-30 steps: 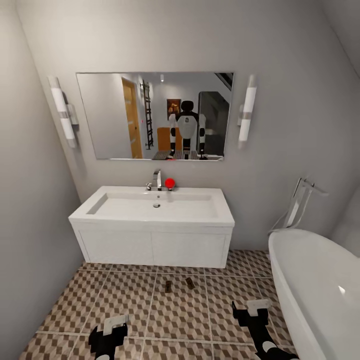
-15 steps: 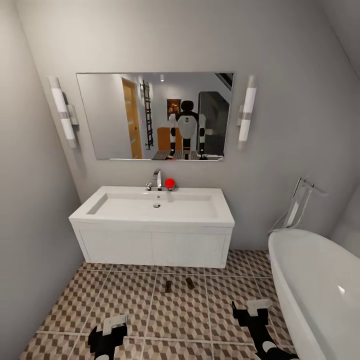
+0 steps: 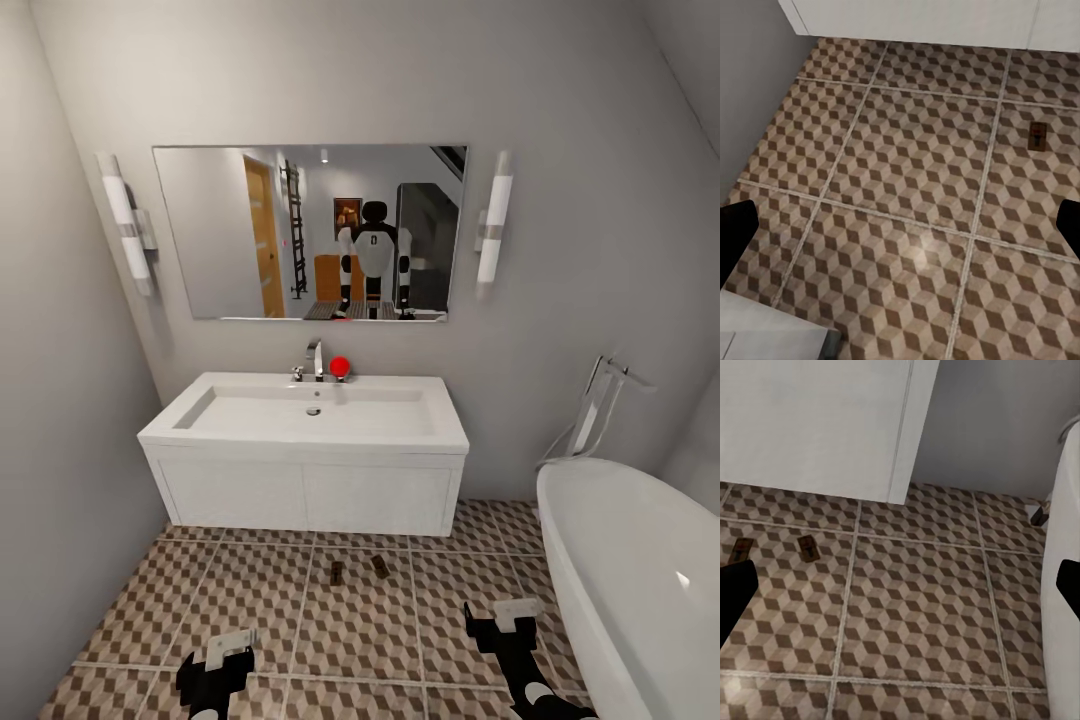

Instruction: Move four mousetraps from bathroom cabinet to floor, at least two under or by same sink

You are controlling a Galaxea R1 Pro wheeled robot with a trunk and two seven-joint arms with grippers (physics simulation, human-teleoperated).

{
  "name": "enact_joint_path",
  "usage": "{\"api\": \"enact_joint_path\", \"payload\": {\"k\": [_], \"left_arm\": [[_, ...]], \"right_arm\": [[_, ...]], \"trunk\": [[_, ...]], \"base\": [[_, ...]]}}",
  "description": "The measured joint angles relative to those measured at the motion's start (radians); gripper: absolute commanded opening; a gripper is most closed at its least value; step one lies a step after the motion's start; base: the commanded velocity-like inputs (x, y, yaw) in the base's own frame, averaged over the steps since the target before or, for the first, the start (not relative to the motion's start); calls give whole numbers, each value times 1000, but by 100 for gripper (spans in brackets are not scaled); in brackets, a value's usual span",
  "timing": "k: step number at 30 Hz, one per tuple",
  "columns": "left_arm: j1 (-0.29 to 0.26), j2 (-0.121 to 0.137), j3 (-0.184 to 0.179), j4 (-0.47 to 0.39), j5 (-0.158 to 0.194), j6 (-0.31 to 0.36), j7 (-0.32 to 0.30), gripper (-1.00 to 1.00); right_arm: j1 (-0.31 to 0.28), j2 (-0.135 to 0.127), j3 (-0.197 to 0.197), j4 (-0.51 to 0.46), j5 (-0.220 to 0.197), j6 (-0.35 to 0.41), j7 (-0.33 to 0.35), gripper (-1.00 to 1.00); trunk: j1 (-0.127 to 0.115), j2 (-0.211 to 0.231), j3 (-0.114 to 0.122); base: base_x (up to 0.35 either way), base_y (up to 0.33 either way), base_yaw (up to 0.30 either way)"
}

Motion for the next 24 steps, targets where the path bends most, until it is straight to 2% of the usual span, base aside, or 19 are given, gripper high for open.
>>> {"api": "enact_joint_path", "payload": {"k": [24], "left_arm": [[0,-2,0,0,0,0,0,100]], "right_arm": [[0,0,0,0,0,0,0,100]], "trunk": [[0,0,0]], "base": [[0,0,0]]}}
